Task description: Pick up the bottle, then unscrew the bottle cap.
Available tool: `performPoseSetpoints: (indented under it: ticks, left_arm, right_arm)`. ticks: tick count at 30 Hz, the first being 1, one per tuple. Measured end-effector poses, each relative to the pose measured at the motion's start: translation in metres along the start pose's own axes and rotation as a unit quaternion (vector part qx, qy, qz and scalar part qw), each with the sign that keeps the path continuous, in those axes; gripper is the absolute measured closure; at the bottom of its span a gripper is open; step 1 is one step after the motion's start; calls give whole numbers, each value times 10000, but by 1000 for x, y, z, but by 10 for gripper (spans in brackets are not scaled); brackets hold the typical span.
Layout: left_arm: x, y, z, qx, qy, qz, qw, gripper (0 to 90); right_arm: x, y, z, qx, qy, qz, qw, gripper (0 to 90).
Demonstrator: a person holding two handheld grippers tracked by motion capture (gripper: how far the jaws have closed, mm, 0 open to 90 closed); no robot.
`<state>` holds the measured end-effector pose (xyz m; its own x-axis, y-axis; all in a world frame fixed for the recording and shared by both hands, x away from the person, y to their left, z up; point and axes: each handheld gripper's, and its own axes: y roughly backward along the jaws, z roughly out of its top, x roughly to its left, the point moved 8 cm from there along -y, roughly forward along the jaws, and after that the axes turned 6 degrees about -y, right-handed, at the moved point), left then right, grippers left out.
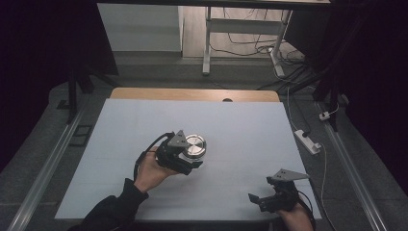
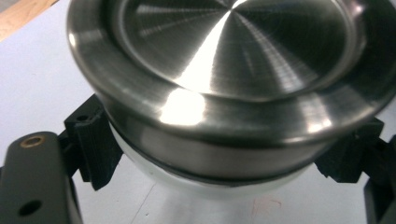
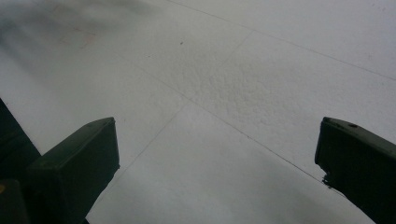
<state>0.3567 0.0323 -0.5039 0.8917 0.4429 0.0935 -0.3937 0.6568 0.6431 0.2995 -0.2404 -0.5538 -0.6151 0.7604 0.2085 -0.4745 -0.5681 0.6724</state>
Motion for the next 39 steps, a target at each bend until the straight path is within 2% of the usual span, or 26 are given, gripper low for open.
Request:
performPoseSetpoints:
  ticks: [8, 12, 14, 16, 30, 34, 39]
  left_arm:
    - [-1, -4, -3, 48, 53, -75, 9999, 157]
    - [-2, -4, -3, 18, 67, -81, 9999, 157]
    - [-2, -3, -3, 16, 55, -74, 10000, 157]
    - [-2, -3, -4, 42, 17, -79, 10000, 157]
    - [-4, -5, -7, 43, 20, -118, 9999, 157]
    - [-6, -5, -6, -8, 11, -163, 9999, 157]
    - [-7, -4, -5, -59, 21, -195, 9998, 157]
  right_arm:
    - [0, 2, 2, -126, 20, -121, 9998, 0]
    - [2, 3, 4, -174, 42, -95, 9998, 0]
    - [4, 4, 6, -219, 57, -45, 9997, 0]
    - [10, 5, 10, -307, 142, 121, 9994, 0]
    - [28, 4, 26, -551, 457, 356, 9968, 0]
    - [37, 3, 38, -788, 478, 561, 9942, 0]
    - [44, 2, 50, -898, 522, 693, 9922, 0]
